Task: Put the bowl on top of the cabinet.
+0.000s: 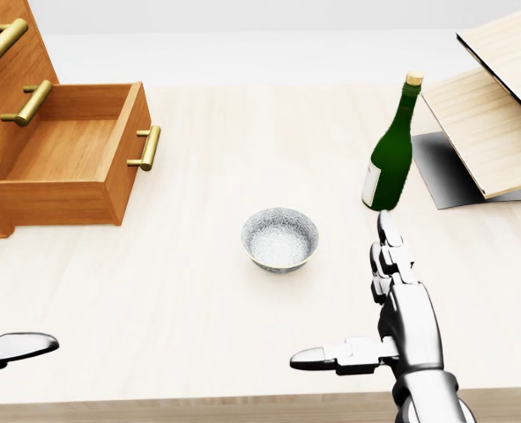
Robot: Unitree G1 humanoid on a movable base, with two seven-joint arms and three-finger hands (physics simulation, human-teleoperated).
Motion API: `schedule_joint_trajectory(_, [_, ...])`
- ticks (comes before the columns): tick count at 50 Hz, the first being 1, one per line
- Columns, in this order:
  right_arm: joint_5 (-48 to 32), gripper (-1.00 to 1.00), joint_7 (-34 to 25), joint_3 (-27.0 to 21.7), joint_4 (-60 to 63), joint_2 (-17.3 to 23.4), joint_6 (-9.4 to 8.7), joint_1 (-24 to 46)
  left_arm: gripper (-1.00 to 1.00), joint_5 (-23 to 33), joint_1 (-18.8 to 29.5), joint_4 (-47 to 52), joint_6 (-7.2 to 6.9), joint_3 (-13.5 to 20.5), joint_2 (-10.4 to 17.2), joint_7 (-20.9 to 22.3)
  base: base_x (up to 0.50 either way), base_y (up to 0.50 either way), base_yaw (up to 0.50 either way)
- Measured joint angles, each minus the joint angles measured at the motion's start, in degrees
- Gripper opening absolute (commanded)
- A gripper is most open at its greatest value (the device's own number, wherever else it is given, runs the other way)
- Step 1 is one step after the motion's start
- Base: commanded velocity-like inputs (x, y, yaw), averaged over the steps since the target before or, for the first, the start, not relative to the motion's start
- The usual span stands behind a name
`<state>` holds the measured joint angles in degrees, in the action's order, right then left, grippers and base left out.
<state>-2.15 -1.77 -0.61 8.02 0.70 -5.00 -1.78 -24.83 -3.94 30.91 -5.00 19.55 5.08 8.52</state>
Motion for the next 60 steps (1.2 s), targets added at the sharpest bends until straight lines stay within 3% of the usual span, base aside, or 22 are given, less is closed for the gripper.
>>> schedule_joint_trajectory(22, [-0.4, 1.0, 0.0, 0.3, 0.8, -0.1, 0.0, -0.5, 1.0, -10.7, -2.8, 10.3, 0.0, 9.2, 0.8, 1.0, 0.0, 0.0, 0.0])
schedule_joint_trajectory(35, [-0.7, 1.0, -0.3, 0.5, 0.8, 0.0, 0.0, -0.8, 1.0, -14.6, -4.6, 15.1, 0.0, 12.9, 0.3, 1.6, 0.0, 0.0, 0.0])
schedule_joint_trajectory(60, [-2.3, 1.0, -1.4, 0.4, 2.9, 0.2, 0.0, -1.9, 1.0, -16.4, -5.3, 17.6, 0.0, 14.9, -0.1, 1.8, 0.0, 0.48, 0.0])
